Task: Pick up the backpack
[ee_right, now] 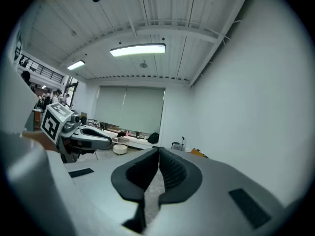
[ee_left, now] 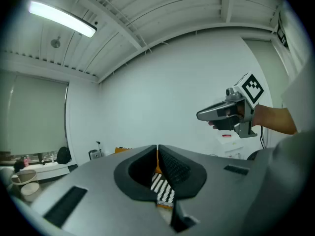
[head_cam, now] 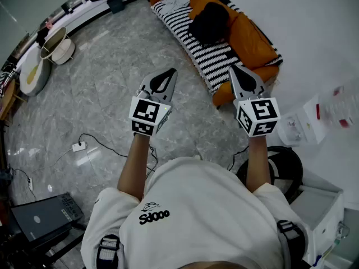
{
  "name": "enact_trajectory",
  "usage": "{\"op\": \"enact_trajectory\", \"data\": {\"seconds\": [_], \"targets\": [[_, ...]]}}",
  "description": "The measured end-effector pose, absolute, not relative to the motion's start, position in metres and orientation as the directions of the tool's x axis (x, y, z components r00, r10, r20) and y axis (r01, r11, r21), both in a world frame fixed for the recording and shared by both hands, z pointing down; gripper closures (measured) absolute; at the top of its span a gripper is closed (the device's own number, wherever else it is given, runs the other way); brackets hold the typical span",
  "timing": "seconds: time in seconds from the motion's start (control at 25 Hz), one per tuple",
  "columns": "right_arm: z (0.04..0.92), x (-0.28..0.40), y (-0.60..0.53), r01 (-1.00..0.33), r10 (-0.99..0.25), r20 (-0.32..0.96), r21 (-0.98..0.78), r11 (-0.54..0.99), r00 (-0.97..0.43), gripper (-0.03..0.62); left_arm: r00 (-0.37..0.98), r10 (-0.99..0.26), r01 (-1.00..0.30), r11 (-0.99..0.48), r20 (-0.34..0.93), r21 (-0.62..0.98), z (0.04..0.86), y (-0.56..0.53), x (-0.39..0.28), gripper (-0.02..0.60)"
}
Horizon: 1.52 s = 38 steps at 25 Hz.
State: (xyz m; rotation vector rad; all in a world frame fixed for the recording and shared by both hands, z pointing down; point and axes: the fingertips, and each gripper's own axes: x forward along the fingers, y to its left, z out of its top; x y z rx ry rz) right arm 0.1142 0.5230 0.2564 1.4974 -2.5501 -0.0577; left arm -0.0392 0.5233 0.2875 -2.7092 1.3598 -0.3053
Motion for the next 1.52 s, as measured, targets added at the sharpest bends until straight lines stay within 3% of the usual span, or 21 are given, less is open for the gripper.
{"op": "enact_trajectory", "data": {"seconds": [0.92,1.52], "targets": [[0.292,0.198,0.499,-0.832,-0.841,0.187,0.147,0.535,-0.508,0.559,0.526,-0.828,-0.811,-0.558,0.195,-0.176,0.315,0.510,0.041,0.555],[0.312,0.240,0.462,-0.876,-0.864,0.205,0.058,0.480,-0.460,0.559,0.557,-0.804,-0.791,-0.590,0.207,-0.165,0.329,0.475,0.070,0.555]]}}
